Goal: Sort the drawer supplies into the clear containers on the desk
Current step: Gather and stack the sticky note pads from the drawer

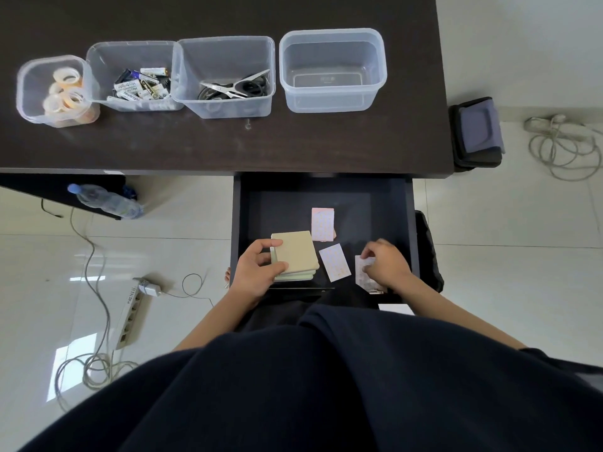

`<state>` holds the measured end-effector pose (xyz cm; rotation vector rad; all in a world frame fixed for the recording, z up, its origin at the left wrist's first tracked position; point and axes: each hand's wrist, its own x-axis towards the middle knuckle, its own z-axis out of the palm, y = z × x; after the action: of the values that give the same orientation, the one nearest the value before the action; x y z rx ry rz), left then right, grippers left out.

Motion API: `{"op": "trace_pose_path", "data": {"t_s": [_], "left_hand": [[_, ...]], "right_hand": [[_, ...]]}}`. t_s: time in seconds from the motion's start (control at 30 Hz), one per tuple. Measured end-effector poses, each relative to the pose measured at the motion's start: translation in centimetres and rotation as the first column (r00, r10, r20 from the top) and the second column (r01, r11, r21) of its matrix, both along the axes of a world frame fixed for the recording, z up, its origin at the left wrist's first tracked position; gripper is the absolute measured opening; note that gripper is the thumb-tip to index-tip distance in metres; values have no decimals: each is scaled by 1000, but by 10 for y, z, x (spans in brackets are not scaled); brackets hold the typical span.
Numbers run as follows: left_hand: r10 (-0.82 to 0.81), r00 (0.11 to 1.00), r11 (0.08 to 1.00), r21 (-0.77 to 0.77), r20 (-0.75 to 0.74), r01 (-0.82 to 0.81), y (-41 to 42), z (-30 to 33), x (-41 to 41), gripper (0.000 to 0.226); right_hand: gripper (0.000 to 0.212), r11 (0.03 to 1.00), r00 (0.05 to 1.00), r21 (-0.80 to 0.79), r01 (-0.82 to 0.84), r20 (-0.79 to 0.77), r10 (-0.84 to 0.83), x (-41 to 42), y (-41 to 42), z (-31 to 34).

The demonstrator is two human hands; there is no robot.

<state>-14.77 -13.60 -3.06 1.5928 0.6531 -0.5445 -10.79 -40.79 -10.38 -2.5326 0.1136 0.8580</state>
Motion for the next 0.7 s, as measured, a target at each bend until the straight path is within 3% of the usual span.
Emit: {"op": "trace_pose_path", "data": {"t_s": [0.13,0.27,0.43,0.53,0.7], "left_hand": [[1,1000,1000,6,4,-1,0,-1,-2,36],[-5,1000,1000,-3,1,5,-1,-1,-3,36],[-9,1000,1000,-16,-5,9,-3,-3,-2,36],[-22,1000,1000,-21,-8,22,-5,-5,-1,36],[-37,999,999,-28,-5,37,-7,-4,3,35]], "right_hand": [[22,999,1000,31,19,0,-19,5,-1,2],[29,988,992,125,88,-98,-76,11,-10,8],[21,929,956,255,269,45,-289,19,-6,23],[33,879,915,310,363,57,-399,31,-3,34],[58,864,911,313,394,-11,-412,43,5,48]]}}
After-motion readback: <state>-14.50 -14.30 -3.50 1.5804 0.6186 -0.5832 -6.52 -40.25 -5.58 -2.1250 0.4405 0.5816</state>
